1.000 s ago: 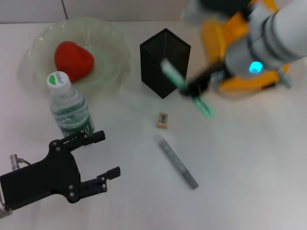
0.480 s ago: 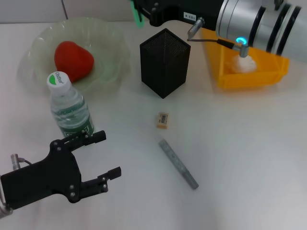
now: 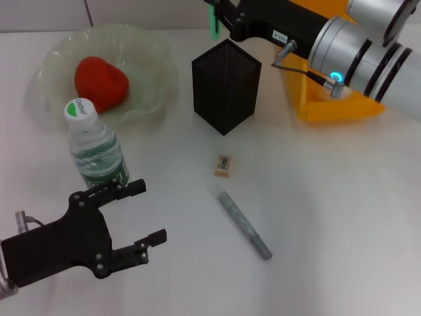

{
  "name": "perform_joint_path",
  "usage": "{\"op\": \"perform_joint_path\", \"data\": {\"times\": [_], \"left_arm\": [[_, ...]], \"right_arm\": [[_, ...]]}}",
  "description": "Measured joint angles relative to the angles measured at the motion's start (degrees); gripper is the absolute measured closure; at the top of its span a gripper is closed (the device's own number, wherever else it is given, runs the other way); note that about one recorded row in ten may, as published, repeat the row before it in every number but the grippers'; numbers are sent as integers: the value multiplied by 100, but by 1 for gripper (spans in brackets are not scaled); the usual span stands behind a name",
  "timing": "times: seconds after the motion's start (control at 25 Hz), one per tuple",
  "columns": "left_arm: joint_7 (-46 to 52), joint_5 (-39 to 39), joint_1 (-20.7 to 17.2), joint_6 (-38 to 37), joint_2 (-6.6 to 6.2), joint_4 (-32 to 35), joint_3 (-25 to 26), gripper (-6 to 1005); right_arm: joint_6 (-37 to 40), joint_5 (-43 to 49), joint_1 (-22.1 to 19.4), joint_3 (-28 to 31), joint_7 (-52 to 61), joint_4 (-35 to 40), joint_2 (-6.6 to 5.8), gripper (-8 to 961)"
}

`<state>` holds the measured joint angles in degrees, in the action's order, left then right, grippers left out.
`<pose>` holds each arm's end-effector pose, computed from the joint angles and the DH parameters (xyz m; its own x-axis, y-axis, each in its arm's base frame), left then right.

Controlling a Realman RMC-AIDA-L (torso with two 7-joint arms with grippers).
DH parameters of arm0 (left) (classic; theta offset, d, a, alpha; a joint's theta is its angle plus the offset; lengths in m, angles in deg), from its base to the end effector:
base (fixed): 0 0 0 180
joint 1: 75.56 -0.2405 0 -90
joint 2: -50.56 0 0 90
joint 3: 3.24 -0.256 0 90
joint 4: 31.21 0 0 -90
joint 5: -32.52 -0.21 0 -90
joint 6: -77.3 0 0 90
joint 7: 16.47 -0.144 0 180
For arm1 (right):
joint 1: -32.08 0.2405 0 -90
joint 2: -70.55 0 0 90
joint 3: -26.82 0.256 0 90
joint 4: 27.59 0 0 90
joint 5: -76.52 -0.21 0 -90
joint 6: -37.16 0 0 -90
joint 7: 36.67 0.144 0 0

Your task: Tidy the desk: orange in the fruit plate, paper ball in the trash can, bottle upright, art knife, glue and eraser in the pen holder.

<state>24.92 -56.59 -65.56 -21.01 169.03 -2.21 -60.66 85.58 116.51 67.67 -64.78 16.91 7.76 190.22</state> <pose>-0.3042 0.2117 -0.0211 0.7577 -0.0130 0.6525 0.2426 -0.9225 -0.3001 0.1518 0.4063 -0.0520 0.6942 -0.0209 -0.7194 -0.4732 -0.7664 -0.4343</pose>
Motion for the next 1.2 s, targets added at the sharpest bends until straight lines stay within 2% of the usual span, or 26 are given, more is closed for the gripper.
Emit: {"op": "perform_joint_path", "data": {"times": [0.44,0.68,0.88,0.92,0.96,1.0,1.04,1.12,1.16,1.2], "left_arm": [[0,0,2,-12,0,0,-6,214],[0,0,-6,-17,0,0,-5,214],[0,0,-6,-46,0,0,21,214],[0,0,-6,-46,0,0,21,214],[0,0,-3,-57,0,2,25,214],[0,0,-3,-57,0,2,25,214],[0,0,-3,-57,0,2,25,214],[0,0,-4,-61,-2,4,29,214],[4,-1,-13,-66,-7,8,34,214],[5,0,-17,-69,-8,6,38,214]], "right_arm": [[0,-243,126,20,-195,-607,13,681],[156,-338,-34,18,-200,-570,13,665],[533,-343,-234,56,-202,-450,3,597],[632,-344,-320,72,-181,-339,-7,583],[802,-296,-611,89,23,138,-34,570],[802,-296,-611,89,23,138,-34,556],[835,-213,-805,93,222,495,-52,542],[681,333,-1260,140,1019,1554,-101,515],[470,1318,-1619,320,2233,2760,-122,494],[470,1318,-1619,320,2233,2760,-122,473]]}}
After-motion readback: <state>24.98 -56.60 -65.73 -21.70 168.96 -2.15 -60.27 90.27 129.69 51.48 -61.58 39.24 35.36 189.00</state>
